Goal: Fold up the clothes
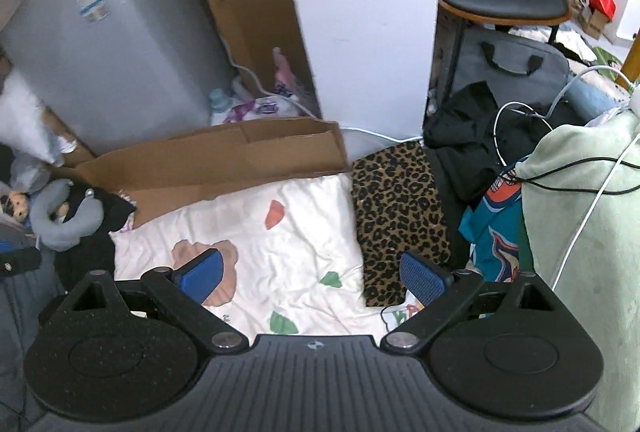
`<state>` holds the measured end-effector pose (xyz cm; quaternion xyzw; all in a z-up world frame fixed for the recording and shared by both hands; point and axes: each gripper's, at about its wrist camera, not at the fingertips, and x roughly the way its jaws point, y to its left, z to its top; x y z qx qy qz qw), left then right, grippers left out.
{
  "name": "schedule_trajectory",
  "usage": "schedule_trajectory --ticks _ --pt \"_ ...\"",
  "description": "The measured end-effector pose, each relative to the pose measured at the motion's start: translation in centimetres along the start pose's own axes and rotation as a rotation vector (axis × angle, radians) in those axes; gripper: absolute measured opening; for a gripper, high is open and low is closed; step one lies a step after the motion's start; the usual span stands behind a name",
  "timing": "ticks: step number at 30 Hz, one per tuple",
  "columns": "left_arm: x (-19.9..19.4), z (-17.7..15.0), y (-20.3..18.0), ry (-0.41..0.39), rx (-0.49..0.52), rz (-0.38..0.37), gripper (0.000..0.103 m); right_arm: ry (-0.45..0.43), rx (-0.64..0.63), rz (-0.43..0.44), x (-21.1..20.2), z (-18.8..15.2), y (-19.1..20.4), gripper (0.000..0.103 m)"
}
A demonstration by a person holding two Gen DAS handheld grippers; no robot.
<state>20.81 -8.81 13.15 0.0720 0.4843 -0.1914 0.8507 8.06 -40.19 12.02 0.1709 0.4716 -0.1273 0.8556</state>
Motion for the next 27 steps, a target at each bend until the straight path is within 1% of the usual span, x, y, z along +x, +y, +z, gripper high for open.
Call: schedule_trajectory --ticks 2,6,11,14,17,22,27 --pt "-1.0 -1.6 0.6 -0.018 -0.002 0.018 0.103 -0.005 -0.020 0.015 -0.7 -1.0 1.1 0.098" --pt "-2.8 -4.8 2.2 -0.049 -0.060 0.045 0.103 -0.010 -0.070 0.041 -1.5 -2.9 3.1 0.098" --pt "-4.9 -8.4 4.1 -0.083 -0.139 0.084 0.103 -0.039 -0.176 0.072 -2.8 -4.8 5.3 0.098" --pt "-6.4 -10.3 5.0 -0.110 -0.183 0.096 0.103 -0.067 -0.207 0.098 -3.8 -5.8 6.0 0.098" --pt "-7.4 -11.8 4.9 -0.132 -0.170 0.163 0.103 -0.082 -0.213 0.120 -4.5 -6.7 6.3 0.098" --pt "-7.5 -13.8 4.9 -0.149 -0.199 0.178 0.103 -0.086 -0.215 0.137 -4.5 -8.2 6.4 0.098" --pt "-6.8 -15.1 4.2 -0.164 -0.212 0.197 0.103 -0.078 -0.218 0.135 -2.9 -9.8 6.2 0.098"
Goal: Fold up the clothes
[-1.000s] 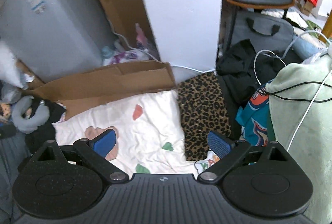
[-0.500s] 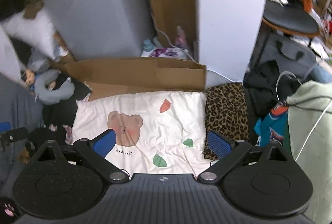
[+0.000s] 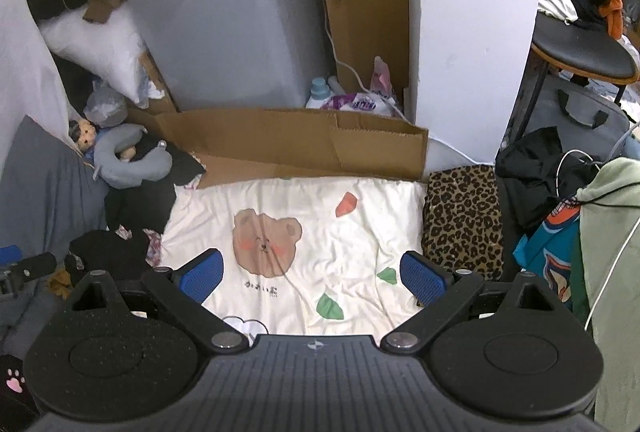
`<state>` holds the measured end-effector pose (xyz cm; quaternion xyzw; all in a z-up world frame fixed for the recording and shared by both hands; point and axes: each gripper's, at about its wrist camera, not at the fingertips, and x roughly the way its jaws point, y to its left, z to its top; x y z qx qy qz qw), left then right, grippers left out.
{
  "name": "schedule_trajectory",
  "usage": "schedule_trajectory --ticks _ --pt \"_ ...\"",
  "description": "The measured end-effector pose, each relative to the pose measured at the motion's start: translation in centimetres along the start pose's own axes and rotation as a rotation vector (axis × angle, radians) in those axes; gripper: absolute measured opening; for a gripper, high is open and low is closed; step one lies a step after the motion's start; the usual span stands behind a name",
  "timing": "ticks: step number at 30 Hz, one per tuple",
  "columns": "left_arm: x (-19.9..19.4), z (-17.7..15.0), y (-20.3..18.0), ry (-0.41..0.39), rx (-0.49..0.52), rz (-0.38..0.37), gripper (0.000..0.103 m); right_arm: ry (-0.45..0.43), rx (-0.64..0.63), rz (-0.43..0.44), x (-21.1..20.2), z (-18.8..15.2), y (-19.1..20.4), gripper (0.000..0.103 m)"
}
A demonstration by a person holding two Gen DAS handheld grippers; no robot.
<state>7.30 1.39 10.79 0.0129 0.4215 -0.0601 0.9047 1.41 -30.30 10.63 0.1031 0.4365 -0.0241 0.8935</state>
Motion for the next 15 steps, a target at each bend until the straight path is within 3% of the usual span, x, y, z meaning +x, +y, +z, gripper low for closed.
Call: schedule_trajectory --ticks 9,15 --pt "1.6 -3.4 -1.0 0.008 -0.025 -0.005 0.103 0.008 0.036 -0.008 1.9 -4.0 -0.9 0.098" --pt "2.7 -5.7 -1.7 0.001 -0.054 0.013 0.103 0.010 -0.012 0.002 2.6 -6.3 -0.2 0.098"
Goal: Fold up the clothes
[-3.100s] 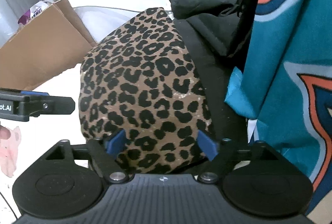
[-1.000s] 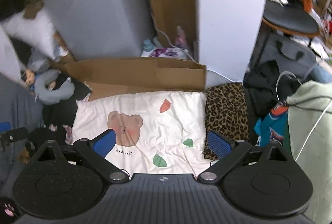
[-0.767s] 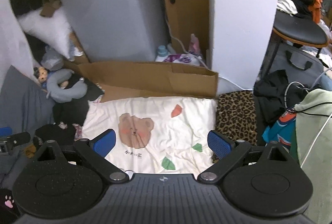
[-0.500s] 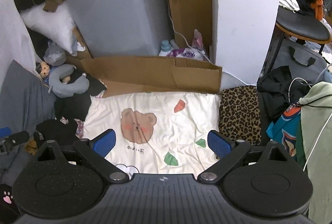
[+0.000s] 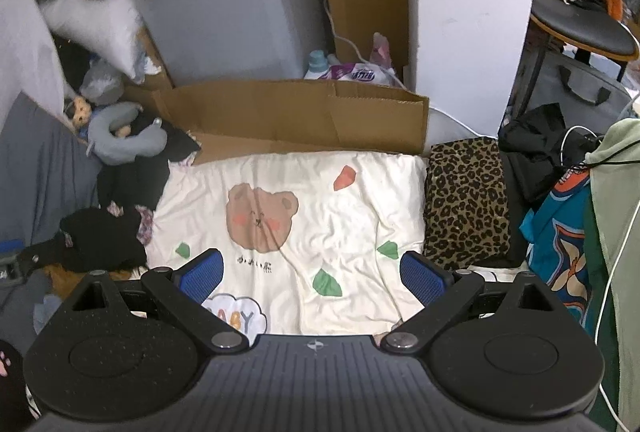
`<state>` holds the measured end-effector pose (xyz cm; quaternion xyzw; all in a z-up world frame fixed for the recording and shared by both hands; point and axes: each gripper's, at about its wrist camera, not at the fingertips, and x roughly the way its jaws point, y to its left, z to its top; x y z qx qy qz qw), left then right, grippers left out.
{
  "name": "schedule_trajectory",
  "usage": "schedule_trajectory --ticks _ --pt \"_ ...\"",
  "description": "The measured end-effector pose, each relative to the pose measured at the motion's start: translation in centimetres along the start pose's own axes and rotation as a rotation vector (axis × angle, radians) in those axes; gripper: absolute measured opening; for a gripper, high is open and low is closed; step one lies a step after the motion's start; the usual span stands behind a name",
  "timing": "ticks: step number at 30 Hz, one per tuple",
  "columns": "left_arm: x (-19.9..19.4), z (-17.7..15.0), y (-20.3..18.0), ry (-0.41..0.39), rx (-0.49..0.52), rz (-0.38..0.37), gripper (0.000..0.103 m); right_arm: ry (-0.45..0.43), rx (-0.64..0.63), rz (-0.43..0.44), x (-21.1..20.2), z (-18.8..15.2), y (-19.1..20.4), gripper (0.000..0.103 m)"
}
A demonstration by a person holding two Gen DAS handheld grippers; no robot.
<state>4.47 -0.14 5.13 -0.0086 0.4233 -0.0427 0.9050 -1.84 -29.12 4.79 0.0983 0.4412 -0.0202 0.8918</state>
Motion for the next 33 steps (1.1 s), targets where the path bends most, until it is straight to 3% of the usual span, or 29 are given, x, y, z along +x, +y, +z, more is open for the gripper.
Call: schedule_trajectory --ticks 15,22,28,33 --pt "2.1 -5.6 -1.6 0.001 -0.008 -0.024 0.103 -0.025 -0.071 0.011 0.8 -3.5 1.0 0.098" --pt "1.7 -6.1 -1.5 -0.071 -0.038 -0.055 0.102 -0.037 -0.101 -0.002 1.0 -4.5 0.9 0.098" --pt "1.4 -6.3 -1.4 -0.070 -0.053 -0.006 0.102 -0.045 -0.111 0.012 0.8 -5.1 0.4 0.098" --pt "1.4 -7.0 -0.8 -0.057 -0.078 -0.011 0.102 -0.039 -0.140 0.008 0.5 -5.6 0.3 0.098"
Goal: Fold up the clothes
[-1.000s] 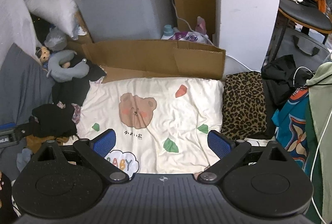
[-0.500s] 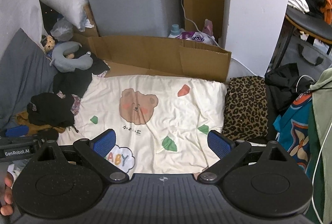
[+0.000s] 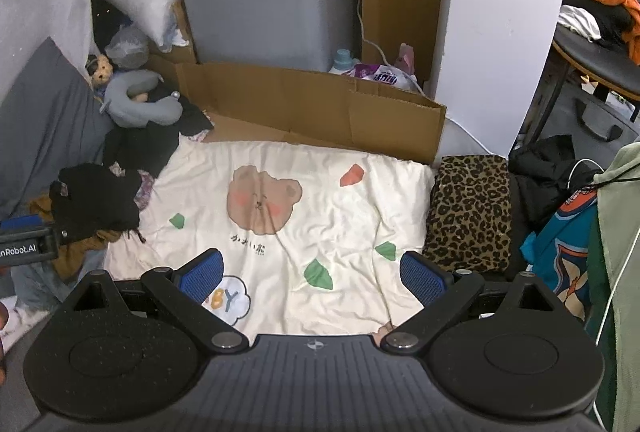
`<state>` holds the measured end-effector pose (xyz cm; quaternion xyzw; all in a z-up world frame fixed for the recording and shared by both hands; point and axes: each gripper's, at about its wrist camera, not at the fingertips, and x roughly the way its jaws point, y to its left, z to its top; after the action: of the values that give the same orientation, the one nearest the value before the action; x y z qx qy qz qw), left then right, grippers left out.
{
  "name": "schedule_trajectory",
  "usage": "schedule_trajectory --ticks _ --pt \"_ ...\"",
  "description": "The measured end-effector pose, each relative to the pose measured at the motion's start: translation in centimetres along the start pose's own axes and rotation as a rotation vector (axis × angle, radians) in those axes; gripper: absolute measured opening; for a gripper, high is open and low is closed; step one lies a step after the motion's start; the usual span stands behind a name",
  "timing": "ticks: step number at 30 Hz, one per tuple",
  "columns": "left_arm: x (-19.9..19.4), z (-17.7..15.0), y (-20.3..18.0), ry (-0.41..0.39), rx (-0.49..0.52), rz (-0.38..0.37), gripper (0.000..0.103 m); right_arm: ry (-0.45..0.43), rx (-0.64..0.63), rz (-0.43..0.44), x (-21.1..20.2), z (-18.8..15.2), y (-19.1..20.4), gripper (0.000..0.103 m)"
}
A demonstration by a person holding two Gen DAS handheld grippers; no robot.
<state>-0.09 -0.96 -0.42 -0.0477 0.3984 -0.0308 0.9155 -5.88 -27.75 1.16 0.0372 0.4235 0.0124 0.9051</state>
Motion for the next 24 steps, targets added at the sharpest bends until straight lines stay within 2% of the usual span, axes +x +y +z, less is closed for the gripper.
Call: schedule_trajectory --ticks 8,14,19,24 --pt "0.9 -0.4 0.7 0.042 -0.058 -0.007 0.103 0.031 -0.001 0.001 0.6 -0.8 -0.5 0.098" --pt "0.9 -0.4 -0.1 0.042 -0.003 0.021 0.103 0.021 0.054 0.038 0.4 -1.0 -1.4 0.098" --pt "0.7 -0.4 -0.5 0.012 0.009 0.037 0.103 -0.024 0.029 -0.016 0.0 -1.2 -0.9 0.098" --pt "0.8 -0.4 -0.8 0.020 0.018 0.034 0.103 -0.008 0.022 -0.005 0.2 -1.1 -1.2 0.098"
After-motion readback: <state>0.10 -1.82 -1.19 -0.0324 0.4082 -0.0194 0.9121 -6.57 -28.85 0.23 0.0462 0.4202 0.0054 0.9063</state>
